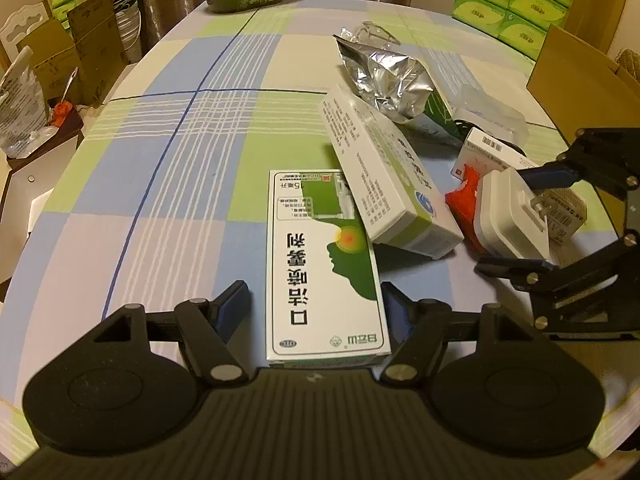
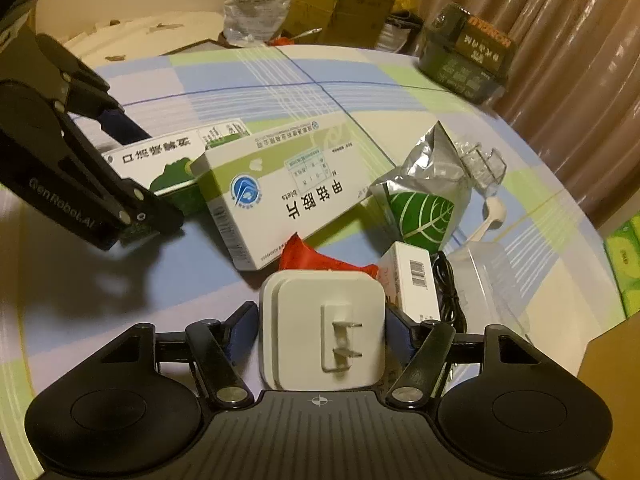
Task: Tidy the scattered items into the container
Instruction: 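Grasp the white-green medicine box with left tool while right tool grasps the white plug charger, then carry the medicine box and charger to the cardboard box with both tools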
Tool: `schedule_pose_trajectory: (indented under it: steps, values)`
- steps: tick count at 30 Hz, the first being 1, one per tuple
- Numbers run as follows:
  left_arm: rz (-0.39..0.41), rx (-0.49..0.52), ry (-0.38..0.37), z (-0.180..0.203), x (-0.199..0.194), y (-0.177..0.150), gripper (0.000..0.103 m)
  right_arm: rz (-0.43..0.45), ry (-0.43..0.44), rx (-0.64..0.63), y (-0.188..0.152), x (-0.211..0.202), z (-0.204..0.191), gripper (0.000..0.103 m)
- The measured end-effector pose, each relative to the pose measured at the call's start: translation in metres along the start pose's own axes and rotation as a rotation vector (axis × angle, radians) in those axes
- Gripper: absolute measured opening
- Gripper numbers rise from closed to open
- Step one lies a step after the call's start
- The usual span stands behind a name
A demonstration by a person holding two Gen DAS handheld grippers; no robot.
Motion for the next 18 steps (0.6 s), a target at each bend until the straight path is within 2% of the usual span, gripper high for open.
schedule_pose_trajectory:
  steps: [5,8,18]
  values:
    - [0.004,0.009,-0.005,0.0,0.002,0.002,0.065,-0.007,0.019,0.041,0.002,-0.001,0.002,0.062]
    - [0.005,0.014,-0.012,0.001,0.0,0.002,0.052,-0.013,0.035,0.07,0.001,-0.007,-0.002,0.062]
    - [-0.049,0.04,-0.049,0.015,-0.02,-0.018,0.051,-0.078,0.005,0.253,-0.03,-0.045,-0.018,0.062]
Point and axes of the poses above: each gripper's, at about its wrist camera, not at the fingertips, and x roughly the way its jaws point, z to its right, y to its top, the point moved 2 cm from there along x, roughly the way its jaws point, and after that the axes turned 3 degrees about x, right-handed, at the moved point
